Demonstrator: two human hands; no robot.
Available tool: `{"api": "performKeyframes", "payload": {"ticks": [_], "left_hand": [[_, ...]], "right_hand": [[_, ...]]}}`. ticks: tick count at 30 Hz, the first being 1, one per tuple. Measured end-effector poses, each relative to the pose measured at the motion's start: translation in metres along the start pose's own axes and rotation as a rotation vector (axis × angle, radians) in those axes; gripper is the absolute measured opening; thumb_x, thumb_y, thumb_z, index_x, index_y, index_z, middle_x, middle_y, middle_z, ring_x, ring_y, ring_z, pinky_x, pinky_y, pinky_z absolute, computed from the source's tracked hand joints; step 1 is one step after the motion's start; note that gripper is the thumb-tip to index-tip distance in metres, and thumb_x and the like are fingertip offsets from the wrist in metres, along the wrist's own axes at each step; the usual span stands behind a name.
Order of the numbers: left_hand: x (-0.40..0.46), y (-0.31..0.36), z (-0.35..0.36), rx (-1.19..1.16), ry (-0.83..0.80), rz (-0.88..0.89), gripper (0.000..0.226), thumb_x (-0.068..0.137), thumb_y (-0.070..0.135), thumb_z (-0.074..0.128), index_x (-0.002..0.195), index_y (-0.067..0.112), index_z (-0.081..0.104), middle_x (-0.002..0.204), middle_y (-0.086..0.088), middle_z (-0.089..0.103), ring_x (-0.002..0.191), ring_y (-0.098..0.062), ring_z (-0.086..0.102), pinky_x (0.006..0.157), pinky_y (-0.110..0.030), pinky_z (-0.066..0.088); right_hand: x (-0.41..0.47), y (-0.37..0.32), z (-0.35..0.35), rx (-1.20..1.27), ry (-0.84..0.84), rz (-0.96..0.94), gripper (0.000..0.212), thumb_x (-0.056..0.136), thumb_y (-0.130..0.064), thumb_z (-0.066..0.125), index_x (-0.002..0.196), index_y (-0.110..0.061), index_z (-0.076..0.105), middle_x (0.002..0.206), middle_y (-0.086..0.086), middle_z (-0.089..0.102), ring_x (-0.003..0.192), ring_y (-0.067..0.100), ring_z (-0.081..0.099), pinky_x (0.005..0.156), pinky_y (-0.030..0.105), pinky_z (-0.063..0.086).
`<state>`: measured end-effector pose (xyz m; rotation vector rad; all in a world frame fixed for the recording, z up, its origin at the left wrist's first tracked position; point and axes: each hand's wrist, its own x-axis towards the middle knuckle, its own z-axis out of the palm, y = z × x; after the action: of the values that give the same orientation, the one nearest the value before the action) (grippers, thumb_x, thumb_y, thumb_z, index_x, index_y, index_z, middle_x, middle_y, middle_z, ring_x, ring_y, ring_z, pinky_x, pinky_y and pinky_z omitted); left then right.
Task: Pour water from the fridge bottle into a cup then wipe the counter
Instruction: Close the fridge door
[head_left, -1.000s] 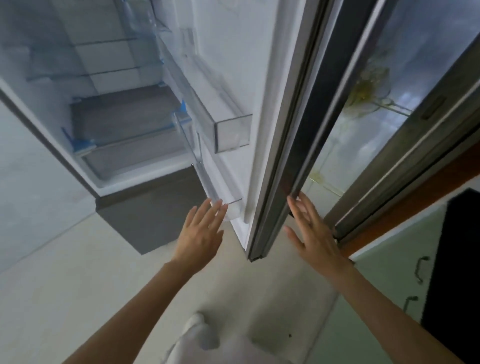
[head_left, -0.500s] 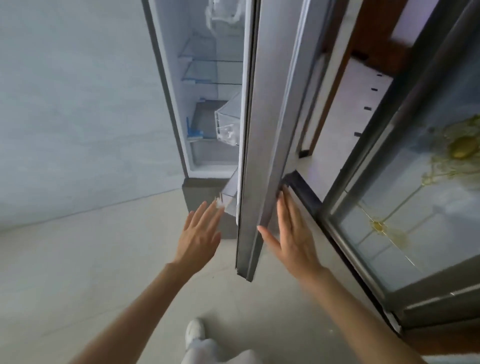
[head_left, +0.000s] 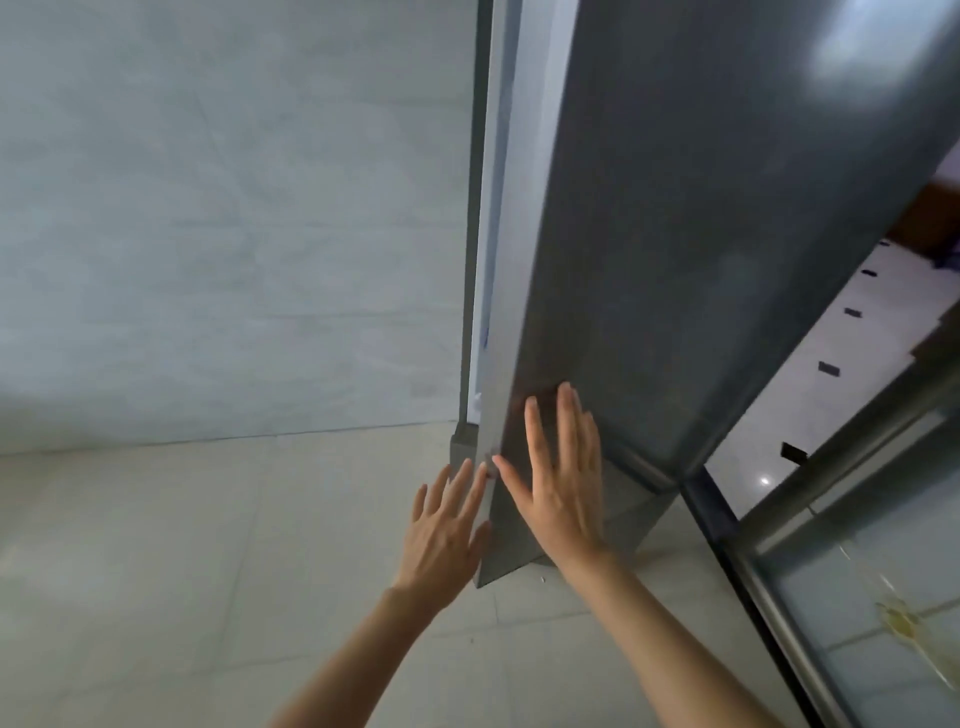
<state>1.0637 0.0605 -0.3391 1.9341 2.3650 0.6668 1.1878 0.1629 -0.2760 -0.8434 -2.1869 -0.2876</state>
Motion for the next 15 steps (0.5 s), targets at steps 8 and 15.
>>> {"api": "performKeyframes", "payload": {"ticks": [8,15], "left_hand": [[0.107,-0.093,-0.012,0.061,-0.057,0.032,0.062,0.092,0.039,0.045,0.148,0.022,0.023,0.146,-0.010,0.045,0.132,-0.039,0.044,0.098,-0.056,0.045],[0.192,-0.134,-0.015,0.143,-0.101,-0.018,0.077,0.083,0.033,0.069,0.146,0.025,0.027,0.143,-0.011,0.049,0.127,-0.039,0.050,0.094,-0.056,0.046]], "right_hand": [[0.090,-0.008,0.084,-0.136,-0.133,0.050,0.071,0.095,-0.041,0.053,0.152,-0.017,0.019,0.156,0.020,0.018,0.145,0.033,0.012,0.110,0.057,0.030],[0.163,0.009,0.144,-0.175,-0.280,0.065,0.071,0.096,-0.037,0.048,0.153,-0.014,0.012,0.159,0.016,0.004,0.147,0.031,0.004,0.114,0.057,0.020]]}}
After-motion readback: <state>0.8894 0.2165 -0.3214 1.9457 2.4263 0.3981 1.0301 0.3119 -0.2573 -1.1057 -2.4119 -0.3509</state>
